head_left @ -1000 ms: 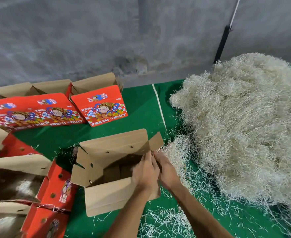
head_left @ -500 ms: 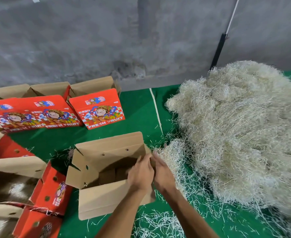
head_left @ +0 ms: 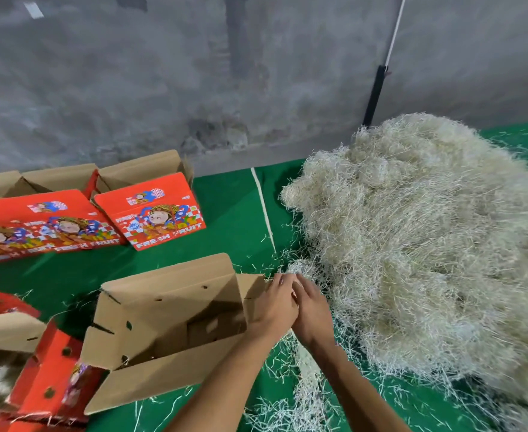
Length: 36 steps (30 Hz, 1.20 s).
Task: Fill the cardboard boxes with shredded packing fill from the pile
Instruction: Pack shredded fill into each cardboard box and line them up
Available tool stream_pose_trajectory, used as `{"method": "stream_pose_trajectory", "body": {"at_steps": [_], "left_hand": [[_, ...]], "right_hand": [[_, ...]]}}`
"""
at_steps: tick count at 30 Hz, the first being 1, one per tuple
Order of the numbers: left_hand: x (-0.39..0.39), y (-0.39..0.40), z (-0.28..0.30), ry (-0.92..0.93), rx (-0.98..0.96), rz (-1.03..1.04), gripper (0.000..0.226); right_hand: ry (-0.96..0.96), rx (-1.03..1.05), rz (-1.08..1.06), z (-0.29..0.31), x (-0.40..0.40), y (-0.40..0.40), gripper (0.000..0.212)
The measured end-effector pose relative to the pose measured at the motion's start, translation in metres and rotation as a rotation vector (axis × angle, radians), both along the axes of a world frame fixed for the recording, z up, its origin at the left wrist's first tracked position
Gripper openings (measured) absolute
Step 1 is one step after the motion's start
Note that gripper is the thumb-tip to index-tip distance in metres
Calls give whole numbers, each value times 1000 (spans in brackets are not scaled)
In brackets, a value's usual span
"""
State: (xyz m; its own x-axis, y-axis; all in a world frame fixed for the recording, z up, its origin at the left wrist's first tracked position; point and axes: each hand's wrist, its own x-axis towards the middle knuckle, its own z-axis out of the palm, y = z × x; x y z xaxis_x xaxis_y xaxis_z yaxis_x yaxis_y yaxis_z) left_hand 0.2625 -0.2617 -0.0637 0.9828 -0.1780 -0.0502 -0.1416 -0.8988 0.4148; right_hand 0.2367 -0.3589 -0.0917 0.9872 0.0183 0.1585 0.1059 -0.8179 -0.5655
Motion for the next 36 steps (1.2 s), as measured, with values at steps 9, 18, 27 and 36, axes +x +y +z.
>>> {"method": "stream_pose_trajectory", "body": {"at_steps": [9,18,27,36], "left_hand": [[35,-58,-64,409,-162,353,117],[38,-75,-105,378,-486,724,15],[95,-98,-38,333,-1178,947,41],[124,-48,48,303,-1354,1012,60]], "right_hand": [[95,-460,-74,-3,71,-134,81],[238,-638,-147,-50,143,-132,101],[180,259,55,-19,126,-71,32],[-151,355,10,28,89,-50,73]]}}
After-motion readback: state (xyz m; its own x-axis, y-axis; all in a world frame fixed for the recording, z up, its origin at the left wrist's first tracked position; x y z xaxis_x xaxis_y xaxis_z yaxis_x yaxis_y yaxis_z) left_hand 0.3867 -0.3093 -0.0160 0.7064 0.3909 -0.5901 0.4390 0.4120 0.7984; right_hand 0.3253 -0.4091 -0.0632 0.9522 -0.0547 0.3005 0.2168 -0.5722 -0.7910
